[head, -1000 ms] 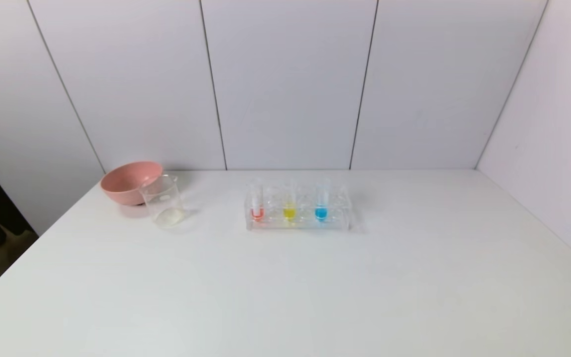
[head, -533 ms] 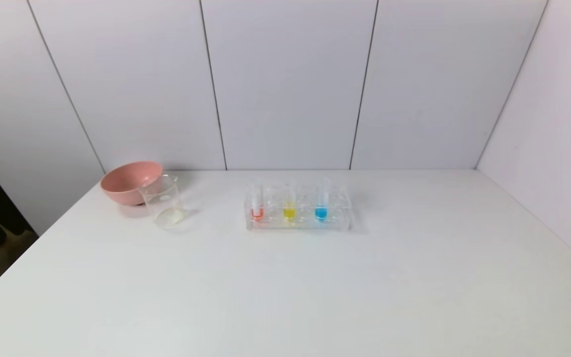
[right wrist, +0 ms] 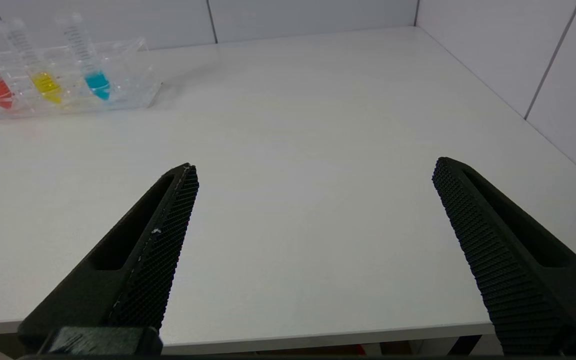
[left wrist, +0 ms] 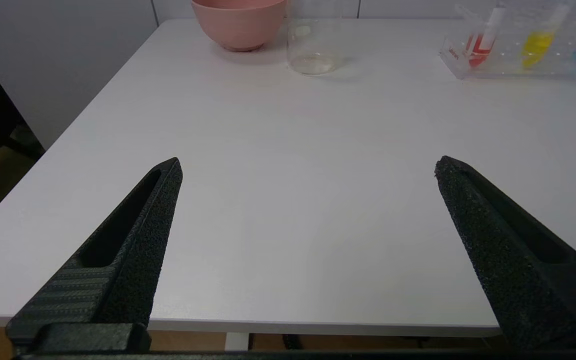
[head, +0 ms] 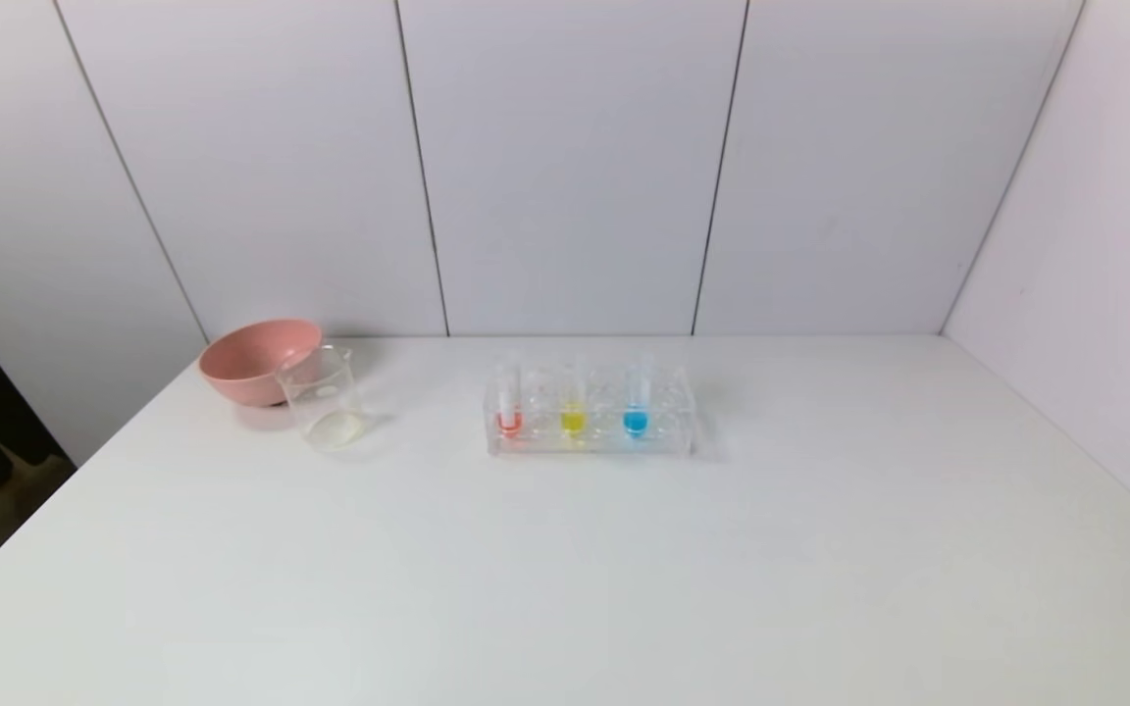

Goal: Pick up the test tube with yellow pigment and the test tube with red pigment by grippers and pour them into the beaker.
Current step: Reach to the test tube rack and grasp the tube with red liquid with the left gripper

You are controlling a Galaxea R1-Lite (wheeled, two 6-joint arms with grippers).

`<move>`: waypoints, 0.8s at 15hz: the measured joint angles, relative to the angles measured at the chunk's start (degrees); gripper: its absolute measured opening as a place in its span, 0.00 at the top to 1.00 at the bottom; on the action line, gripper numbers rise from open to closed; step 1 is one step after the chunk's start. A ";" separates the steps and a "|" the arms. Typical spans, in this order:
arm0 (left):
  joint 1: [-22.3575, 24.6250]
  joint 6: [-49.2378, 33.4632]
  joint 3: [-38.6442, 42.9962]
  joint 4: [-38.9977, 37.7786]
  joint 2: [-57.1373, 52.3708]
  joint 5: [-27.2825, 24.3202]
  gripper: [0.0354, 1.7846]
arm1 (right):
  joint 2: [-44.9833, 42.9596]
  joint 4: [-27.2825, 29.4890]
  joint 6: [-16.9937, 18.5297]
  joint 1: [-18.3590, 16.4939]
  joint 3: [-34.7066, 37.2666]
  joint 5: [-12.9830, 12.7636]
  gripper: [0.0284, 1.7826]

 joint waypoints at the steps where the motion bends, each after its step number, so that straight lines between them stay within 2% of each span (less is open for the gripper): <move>1: -0.05 -0.05 -2.16 0.69 0.56 -0.98 0.01 | 0.00 -0.02 0.00 0.00 0.00 0.00 0.04; 4: -0.13 -0.10 -8.80 1.19 6.07 -4.64 0.01 | 0.00 -0.02 0.00 0.00 0.00 0.00 0.04; 7: -0.37 -0.20 -13.35 -1.41 15.25 -9.52 0.01 | 0.00 -0.02 0.00 0.00 0.00 0.01 0.04; 12: -0.52 0.91 -18.22 -8.58 32.87 -24.54 0.01 | 0.00 -0.02 -0.02 0.00 0.00 0.00 0.04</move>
